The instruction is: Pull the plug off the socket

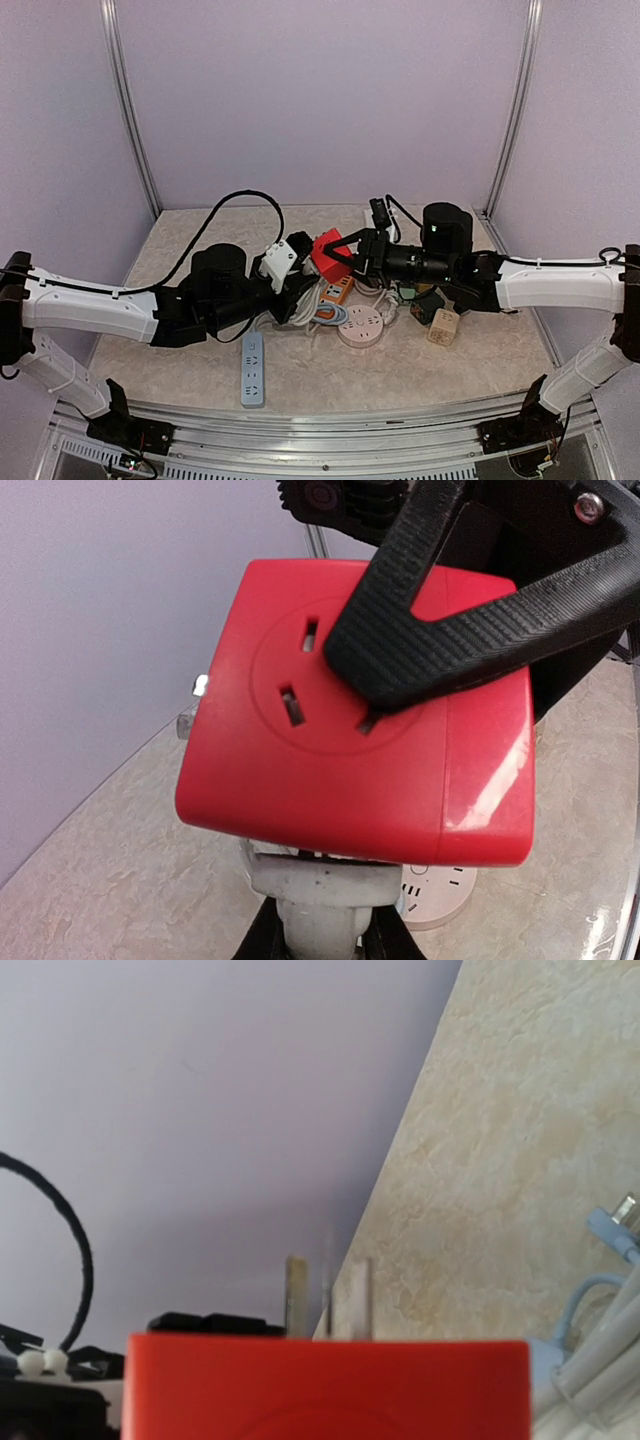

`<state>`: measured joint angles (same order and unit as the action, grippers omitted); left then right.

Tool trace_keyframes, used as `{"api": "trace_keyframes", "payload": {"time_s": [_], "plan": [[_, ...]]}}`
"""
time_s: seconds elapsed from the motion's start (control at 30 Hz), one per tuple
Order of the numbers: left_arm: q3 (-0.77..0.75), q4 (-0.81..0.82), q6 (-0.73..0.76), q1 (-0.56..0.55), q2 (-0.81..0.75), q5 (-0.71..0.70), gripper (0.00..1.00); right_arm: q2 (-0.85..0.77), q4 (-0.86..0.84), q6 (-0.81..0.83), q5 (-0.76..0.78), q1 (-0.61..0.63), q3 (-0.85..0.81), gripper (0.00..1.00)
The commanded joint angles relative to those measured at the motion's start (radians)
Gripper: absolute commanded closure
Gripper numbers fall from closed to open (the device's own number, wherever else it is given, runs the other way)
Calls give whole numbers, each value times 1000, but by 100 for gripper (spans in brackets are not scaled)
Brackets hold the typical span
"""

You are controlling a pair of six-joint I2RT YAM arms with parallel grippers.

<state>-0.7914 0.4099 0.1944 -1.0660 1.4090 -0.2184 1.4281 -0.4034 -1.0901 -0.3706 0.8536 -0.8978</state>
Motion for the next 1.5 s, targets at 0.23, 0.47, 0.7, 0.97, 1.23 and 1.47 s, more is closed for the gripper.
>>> {"api": "trace_keyframes", "payload": {"time_s": [0.23,0.47,0.7,0.97,1.23,1.47], "plan": [[4,169,-75,-18,0,23,100,-92,-150,-4,102,-19,33,100],[3,157,-90,-7,-4,77,100,-109,-80,46,125,-20,17,100],[-1,51,-122,48,-56,235,100,-129,114,167,191,-20,-41,100],[-24,-49,-116,76,-91,310,100,-86,277,261,184,-20,-125,100],[-28,-45,-120,83,-86,315,100,-64,325,302,181,-20,-156,100],[-20,8,-124,69,-70,274,100,-65,266,264,168,-19,-130,100]]}}
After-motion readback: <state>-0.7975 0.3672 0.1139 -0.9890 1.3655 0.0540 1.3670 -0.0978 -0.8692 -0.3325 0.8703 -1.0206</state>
